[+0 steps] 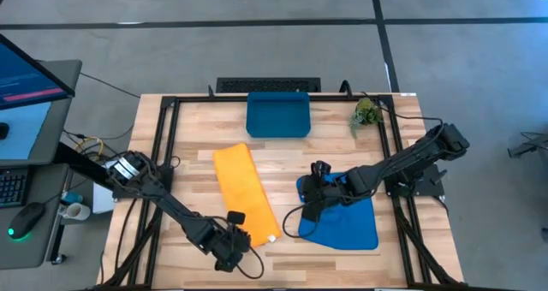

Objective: Roll microfiber towels into tight, uniform cylinder then place into a basket
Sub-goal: Fold the yellow microfiber cloth

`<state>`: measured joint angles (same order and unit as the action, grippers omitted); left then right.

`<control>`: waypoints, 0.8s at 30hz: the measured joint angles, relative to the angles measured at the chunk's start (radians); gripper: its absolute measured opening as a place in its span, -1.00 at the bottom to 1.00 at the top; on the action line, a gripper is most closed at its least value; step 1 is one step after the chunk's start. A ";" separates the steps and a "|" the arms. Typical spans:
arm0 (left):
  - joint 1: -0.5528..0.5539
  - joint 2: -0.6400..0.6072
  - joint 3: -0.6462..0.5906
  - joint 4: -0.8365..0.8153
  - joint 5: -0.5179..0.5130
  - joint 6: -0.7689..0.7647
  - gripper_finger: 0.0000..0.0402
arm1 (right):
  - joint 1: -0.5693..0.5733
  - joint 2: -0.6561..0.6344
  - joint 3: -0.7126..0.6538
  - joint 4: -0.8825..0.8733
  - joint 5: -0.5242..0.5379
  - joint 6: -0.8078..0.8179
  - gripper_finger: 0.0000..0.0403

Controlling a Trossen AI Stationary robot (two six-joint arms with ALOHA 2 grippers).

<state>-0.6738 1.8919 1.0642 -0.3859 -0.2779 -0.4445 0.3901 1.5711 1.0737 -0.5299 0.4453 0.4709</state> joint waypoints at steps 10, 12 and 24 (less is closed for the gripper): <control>-0.026 -0.032 0.039 -0.228 -0.046 -0.098 -0.66 | -0.006 0.000 0.000 0.060 0.001 -0.054 -0.37; -0.051 -0.049 0.054 -0.251 -0.070 -0.120 -0.66 | -0.005 0.000 0.000 0.090 0.001 -0.092 -0.37; -0.180 -0.064 0.083 -0.323 -0.129 -0.284 -0.66 | 0.031 0.000 0.000 0.220 -0.001 -0.167 -0.37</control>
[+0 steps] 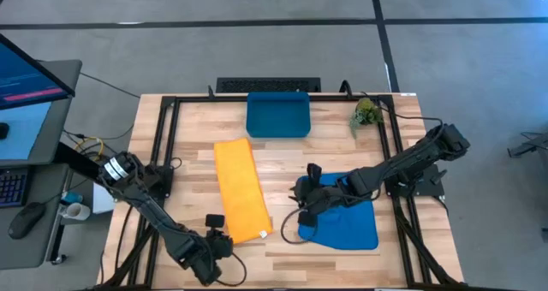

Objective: Roll microfiber towels into tight, uniform cylinder then place into a basket
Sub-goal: Fold the yellow microfiber cloth

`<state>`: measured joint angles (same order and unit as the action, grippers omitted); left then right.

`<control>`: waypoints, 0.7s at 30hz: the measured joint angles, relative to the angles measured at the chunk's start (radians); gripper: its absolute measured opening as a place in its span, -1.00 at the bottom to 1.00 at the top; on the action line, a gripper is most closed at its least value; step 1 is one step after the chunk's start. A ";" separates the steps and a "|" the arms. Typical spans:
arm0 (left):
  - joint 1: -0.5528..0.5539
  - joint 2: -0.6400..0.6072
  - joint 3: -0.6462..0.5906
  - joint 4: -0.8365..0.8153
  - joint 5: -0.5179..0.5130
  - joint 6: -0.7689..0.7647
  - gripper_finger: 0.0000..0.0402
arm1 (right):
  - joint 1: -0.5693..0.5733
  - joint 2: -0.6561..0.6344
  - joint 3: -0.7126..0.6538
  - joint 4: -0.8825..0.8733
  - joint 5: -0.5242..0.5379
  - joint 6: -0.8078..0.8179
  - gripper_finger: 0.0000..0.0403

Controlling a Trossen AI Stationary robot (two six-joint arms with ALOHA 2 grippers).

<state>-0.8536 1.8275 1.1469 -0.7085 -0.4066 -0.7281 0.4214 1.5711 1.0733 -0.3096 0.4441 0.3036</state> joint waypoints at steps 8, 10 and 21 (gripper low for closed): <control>-0.040 -0.001 0.118 -0.065 -0.133 0.038 -0.75 | 0.115 0.001 0.000 0.121 0.002 -0.149 -0.37; -0.046 -0.001 0.147 -0.075 -0.167 0.069 -0.80 | 0.142 0.017 0.000 0.170 0.002 -0.187 -0.37; -0.047 0.005 0.177 -0.039 -0.178 0.155 -0.97 | 0.178 0.198 0.000 0.430 0.002 -0.474 -0.37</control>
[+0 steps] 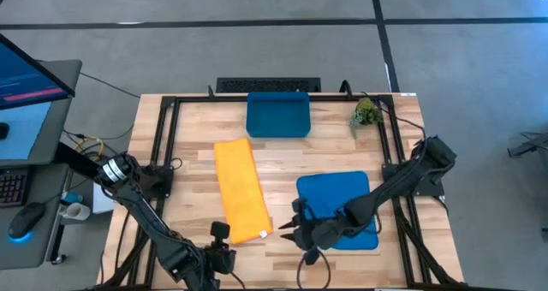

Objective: Roll microfiber towels into tight, uniform cylinder then place into a basket
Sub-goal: Fold the yellow microfiber cloth

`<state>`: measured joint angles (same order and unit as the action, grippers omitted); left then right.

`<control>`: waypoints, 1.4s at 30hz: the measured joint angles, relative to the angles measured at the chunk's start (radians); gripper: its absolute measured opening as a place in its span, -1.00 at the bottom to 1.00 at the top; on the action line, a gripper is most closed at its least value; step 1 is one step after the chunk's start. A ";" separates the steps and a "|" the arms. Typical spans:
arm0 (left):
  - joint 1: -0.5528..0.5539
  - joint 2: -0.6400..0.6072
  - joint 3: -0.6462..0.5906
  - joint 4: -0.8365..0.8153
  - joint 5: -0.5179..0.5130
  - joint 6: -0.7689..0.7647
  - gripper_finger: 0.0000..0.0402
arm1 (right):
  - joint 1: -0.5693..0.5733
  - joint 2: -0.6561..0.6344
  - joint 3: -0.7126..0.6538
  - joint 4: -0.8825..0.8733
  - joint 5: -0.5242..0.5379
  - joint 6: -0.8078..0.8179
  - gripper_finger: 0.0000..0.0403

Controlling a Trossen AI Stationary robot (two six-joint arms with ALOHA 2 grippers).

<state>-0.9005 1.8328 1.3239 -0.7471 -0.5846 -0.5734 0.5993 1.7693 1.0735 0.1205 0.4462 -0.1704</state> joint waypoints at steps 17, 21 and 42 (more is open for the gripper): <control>0.020 0.122 -0.002 0.023 0.054 -0.054 -0.23 | -0.036 0.204 0.114 0.033 -0.076 -0.075 0.04; 0.044 0.152 -0.003 0.017 0.057 -0.055 -0.14 | -0.067 0.236 0.114 0.032 -0.153 -0.069 0.13; 0.089 0.157 -0.100 0.017 0.072 -0.112 -0.17 | -0.168 0.361 0.122 0.041 -0.277 0.036 0.10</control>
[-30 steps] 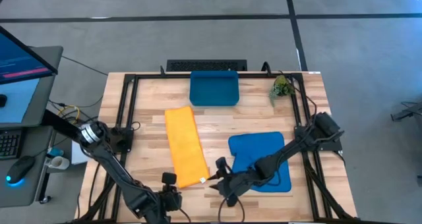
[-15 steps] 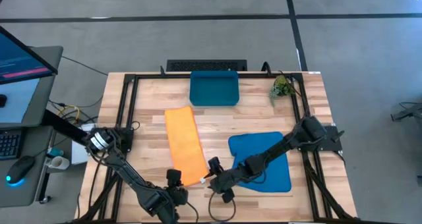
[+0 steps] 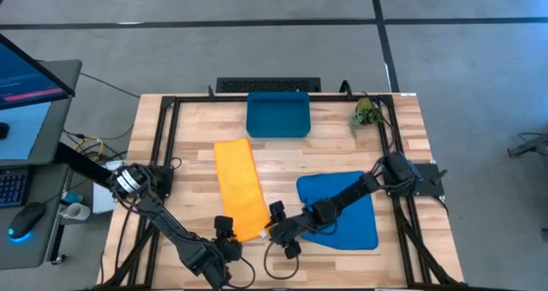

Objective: Roll microfiber towels into tight, uniform cylinder then place into a basket
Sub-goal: Fold the yellow microfiber cloth

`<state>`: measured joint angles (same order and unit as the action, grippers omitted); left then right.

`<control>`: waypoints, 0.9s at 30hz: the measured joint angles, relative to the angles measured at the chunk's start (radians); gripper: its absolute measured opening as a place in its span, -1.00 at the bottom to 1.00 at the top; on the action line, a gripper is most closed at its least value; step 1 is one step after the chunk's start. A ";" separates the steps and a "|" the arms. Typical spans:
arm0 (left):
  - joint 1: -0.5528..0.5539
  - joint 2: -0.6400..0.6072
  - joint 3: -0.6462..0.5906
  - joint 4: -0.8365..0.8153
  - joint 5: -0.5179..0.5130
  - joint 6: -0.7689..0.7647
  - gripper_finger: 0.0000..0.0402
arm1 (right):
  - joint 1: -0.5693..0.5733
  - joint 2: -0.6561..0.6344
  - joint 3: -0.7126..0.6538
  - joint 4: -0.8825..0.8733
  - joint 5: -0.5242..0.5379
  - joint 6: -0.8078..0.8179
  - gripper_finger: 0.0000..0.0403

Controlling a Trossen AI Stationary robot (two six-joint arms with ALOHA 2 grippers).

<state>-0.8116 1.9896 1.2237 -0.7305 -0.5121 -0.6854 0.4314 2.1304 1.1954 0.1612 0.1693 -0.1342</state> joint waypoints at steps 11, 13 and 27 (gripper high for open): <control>0.002 0.002 -0.032 0.041 -0.008 0.020 -0.17 | -0.035 0.000 0.000 -0.029 0.001 0.078 -0.38; 0.002 0.003 -0.033 0.040 -0.018 0.020 -0.17 | -0.041 0.000 -0.001 -0.030 0.004 0.082 -0.45; 0.022 0.008 -0.035 0.040 -0.046 0.034 -0.76 | -0.039 -0.002 -0.001 -0.051 -0.005 0.081 -0.94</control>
<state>-0.7892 1.9971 1.1882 -0.6909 -0.5581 -0.6518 0.3920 2.1288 1.1942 0.1101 0.1642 -0.0532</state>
